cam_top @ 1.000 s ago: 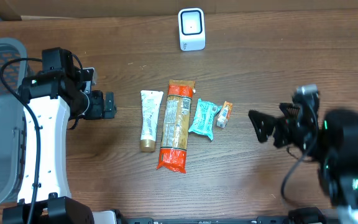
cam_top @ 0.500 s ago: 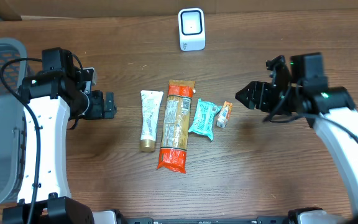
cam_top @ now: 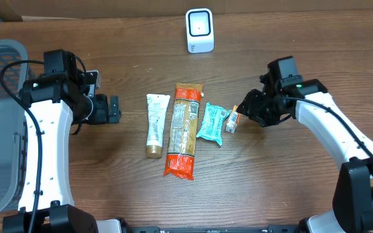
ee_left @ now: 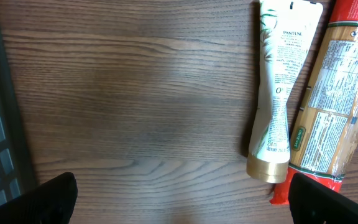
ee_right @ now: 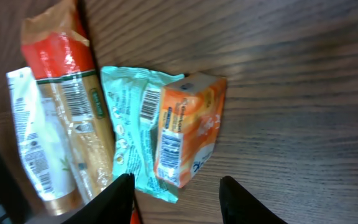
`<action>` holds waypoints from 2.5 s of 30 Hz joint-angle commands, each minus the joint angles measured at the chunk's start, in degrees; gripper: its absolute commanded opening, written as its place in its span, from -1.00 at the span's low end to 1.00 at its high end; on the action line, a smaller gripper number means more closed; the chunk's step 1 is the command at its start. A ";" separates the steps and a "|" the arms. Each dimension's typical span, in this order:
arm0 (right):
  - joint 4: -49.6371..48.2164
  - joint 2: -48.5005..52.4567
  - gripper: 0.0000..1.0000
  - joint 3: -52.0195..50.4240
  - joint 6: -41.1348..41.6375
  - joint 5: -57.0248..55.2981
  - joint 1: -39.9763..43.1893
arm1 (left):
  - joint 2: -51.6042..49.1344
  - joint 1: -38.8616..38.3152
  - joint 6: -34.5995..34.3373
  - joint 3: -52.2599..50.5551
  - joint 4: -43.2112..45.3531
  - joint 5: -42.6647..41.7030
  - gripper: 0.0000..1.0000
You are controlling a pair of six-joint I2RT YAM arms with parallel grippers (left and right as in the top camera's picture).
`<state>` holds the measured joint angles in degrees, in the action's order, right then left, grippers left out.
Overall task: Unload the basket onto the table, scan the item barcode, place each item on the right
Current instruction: 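Move the right gripper left toward the small orange box, then grasp the orange box with the right gripper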
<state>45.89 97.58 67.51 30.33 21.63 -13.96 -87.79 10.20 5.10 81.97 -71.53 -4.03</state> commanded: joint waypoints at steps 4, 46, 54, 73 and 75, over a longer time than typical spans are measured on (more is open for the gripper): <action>0.59 2.93 -0.16 0.98 8.02 -7.93 -2.16 | -0.11 -0.11 1.11 -0.20 0.00 0.00 0.99; -6.19 4.79 0.08 1.75 -0.31 -4.59 -4.70 | -0.11 -0.11 1.09 -0.20 0.00 0.00 0.99; -5.29 4.61 0.31 1.01 -5.20 2.16 -1.29 | -0.11 -0.11 1.11 -0.20 0.00 0.02 0.99; -10.29 6.16 0.08 1.01 2.49 -8.15 -10.95 | -0.11 -0.11 1.11 -0.20 0.00 0.02 0.99; -9.07 6.12 0.08 1.11 2.69 -6.38 -9.07 | -0.11 -0.11 1.11 -0.20 0.00 0.02 0.99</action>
<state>36.01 103.57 67.51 33.67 12.73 -25.10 -87.79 10.20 5.10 81.97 -71.55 -4.03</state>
